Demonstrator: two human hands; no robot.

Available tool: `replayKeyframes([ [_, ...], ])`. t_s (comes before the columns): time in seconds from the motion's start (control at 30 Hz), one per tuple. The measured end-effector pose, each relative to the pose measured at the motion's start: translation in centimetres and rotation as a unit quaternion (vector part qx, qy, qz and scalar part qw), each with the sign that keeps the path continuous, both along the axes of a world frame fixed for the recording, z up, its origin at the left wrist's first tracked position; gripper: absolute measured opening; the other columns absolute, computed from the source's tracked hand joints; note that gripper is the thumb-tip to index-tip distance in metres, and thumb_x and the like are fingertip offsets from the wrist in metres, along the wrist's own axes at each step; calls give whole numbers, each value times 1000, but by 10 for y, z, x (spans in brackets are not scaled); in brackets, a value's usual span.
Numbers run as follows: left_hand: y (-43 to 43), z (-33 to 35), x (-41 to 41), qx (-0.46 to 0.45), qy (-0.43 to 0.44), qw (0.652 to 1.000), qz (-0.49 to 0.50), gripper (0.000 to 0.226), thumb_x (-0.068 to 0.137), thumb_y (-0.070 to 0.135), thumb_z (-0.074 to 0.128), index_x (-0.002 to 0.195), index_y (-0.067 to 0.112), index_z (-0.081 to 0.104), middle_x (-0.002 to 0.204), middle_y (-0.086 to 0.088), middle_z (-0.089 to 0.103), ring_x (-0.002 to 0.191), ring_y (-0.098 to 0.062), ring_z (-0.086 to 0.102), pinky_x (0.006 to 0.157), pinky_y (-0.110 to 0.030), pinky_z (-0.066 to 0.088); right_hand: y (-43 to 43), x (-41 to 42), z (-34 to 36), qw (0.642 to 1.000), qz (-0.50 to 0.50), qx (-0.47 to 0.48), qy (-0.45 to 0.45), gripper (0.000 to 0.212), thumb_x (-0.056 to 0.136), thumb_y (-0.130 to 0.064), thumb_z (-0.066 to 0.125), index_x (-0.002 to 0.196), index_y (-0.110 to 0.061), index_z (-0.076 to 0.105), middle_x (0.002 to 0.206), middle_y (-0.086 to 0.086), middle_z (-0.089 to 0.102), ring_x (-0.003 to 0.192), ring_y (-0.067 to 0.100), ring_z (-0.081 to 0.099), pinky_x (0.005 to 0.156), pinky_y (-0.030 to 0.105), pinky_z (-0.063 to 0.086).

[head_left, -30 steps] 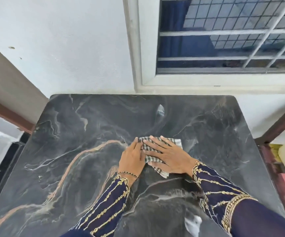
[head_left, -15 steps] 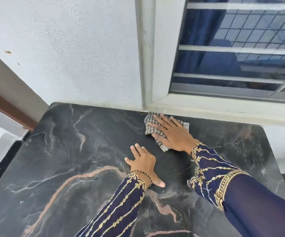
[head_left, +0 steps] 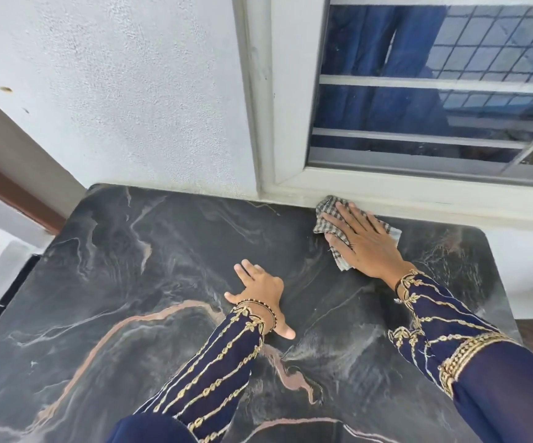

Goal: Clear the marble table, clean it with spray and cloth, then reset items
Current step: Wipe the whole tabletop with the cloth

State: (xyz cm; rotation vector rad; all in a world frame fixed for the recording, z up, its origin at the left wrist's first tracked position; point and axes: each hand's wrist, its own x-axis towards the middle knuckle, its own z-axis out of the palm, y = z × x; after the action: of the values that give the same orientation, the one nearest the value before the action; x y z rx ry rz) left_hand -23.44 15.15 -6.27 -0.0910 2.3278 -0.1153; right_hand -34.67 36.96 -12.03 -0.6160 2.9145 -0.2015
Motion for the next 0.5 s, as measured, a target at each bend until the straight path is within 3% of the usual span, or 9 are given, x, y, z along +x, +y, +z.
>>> replayKeyframes([
  [0.13,-2,-4,3,21,22,999,18,141,53,57,85,143,-14,4,150,-43,-9,141,-58,-6,97,-75,34,-13,14,-5,999,-46,-9,-18,59,100,-66,11,155,-51,-4,167,-12,-12,153,11,-16,125,39,-11],
  [0.23,-2,-4,4,39,29,998,35,144,52,56,87,145,-12,0,152,-39,-9,143,-54,-9,100,-75,31,-15,40,-6,999,-25,-11,-18,59,99,-67,11,154,-53,-5,168,-9,-12,154,14,-15,124,40,-11],
  [0.33,-5,-3,19,92,87,989,73,141,54,50,88,151,1,-3,159,-24,-8,147,-44,-8,105,-74,25,-21,83,-6,1000,7,4,3,59,98,-66,10,152,-53,-10,168,-8,-10,155,17,-11,124,40,-9],
  [0.4,-10,-6,41,180,163,966,93,125,63,42,86,152,8,5,162,-13,-3,150,-33,-5,110,-70,18,-25,119,-5,999,22,16,18,58,97,-65,5,150,-51,-14,168,-8,-10,156,18,-9,125,41,-7],
  [0.5,-16,-13,95,225,279,930,84,75,89,37,63,147,6,26,161,-13,13,150,-28,9,119,-55,13,-31,172,-6,998,47,29,42,60,99,-62,6,155,-46,-4,169,-5,-3,156,20,-5,126,45,1],
])
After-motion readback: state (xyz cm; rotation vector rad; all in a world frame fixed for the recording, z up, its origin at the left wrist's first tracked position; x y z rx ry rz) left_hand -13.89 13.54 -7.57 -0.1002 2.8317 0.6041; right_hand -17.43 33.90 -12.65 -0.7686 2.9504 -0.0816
